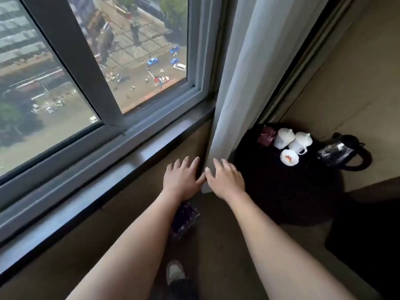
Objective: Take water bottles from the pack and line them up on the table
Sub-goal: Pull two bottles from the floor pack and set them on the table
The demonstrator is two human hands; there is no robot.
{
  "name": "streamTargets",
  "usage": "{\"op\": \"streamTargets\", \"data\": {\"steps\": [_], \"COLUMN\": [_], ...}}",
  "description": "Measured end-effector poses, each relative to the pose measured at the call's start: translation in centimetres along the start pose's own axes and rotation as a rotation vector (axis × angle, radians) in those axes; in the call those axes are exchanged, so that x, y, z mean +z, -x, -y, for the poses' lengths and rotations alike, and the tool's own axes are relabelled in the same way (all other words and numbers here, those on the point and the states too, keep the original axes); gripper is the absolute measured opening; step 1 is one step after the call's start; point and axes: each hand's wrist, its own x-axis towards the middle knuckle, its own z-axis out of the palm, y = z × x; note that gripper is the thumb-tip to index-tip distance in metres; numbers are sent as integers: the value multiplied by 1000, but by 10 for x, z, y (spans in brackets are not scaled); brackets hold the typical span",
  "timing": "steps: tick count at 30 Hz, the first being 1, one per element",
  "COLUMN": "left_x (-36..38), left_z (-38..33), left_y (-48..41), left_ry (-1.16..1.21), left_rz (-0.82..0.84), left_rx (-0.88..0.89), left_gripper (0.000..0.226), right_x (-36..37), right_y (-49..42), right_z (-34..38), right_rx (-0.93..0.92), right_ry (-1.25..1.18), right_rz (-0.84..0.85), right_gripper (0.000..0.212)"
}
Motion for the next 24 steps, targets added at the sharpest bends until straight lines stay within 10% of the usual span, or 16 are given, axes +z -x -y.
{"op": "streamTargets", "data": {"steps": [16,24], "left_x": [329,450], "left_z": [116,119], "left_y": [-54,-97], "left_ry": [467,568], "left_rz": [237,274], "left_rx": [-542,-545], "left_gripper": [63,37], "right_x": [307,427], "right_y": [-130,-168], "right_z": [-69,-115], "right_rx": [-139,-316], "right_ry": [-4,72], "right_rz": [565,712], "right_gripper": [44,32]}}
